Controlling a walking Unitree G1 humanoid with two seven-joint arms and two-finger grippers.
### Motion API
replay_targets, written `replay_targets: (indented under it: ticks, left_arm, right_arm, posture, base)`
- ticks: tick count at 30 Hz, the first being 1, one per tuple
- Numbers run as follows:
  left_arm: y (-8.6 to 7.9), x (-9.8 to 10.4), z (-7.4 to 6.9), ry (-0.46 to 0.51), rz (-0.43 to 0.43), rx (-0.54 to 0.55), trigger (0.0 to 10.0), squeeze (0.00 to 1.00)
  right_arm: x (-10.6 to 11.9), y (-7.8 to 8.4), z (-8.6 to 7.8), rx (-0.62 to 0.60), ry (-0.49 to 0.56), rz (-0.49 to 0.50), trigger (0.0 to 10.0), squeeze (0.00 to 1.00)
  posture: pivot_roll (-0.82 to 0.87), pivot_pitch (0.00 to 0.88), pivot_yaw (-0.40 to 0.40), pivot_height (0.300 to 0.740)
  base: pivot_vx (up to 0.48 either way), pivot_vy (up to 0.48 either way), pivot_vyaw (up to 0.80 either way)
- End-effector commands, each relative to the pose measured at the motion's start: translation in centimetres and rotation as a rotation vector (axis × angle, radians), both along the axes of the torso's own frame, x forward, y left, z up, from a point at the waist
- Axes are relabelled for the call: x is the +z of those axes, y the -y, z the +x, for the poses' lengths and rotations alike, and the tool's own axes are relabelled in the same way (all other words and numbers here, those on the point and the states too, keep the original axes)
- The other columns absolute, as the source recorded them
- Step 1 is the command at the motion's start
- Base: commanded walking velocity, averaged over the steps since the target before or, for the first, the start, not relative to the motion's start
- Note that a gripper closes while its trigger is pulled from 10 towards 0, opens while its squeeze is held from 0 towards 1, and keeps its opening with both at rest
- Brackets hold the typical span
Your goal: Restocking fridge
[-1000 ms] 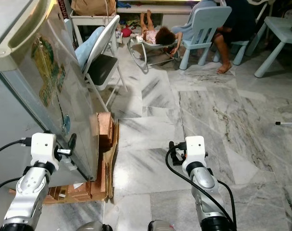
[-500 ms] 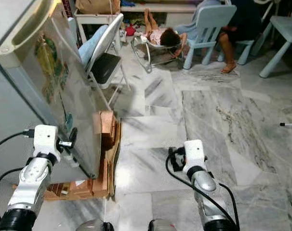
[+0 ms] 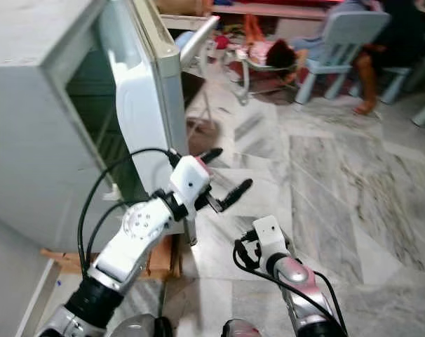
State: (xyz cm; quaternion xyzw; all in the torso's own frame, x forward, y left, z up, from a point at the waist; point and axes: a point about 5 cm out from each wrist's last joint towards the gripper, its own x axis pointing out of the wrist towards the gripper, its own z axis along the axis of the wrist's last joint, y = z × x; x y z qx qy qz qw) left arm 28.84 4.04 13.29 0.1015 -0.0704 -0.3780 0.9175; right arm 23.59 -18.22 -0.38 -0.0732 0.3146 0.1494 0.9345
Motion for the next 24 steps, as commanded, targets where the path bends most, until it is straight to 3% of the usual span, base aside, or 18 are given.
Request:
replay_targets:
  ticks: [1,6,9,14,24]
  left_arm:
    - [-1.8,-0.8,0.4,-0.04,-0.001,0.084,10.0,0.0]
    - [-6.4,-2.5,0.4,-0.101,0.003,0.237,10.0,0.0]
    - [-7.0,-2.8,0.3,-0.11,-0.005,0.256,10.0,0.0]
    - [-7.3,-3.1,0.1,-0.129,-0.032,0.276,10.0,0.0]
    - [-5.8,-3.1,0.5,-0.127,-0.044,0.256,10.0,0.0]
  right_arm:
    - [0.2,0.1,0.1,-0.002,0.001,0.005,10.0,0.0]
    - [0.2,-0.1,0.2,0.0,0.005,0.021,10.0,0.0]
    - [0.1,-0.2,0.2,0.003,0.0,0.019,10.0,0.0]
    - [0.1,-0.2,0.3,-0.002,-0.001,0.03,10.0,0.0]
    - [0.1,-0.3,0.4,0.023,0.0,0.019,10.0,0.0]
  posture:
    - [-0.05,0.053,0.003,0.74]
    - [-0.05,0.055,0.003,0.74]
    - [-0.05,0.055,0.003,0.74]
    - [-0.03,0.057,-0.007,0.74]
    - [-0.05,0.049,-0.007,0.74]
  base:
    - [0.0,0.0,0.0]
    - [0.0,0.0,0.0]
    - [0.0,0.0,-0.27]
    - [0.253,-0.267,-0.71]
    - [0.325,-0.326,0.0]
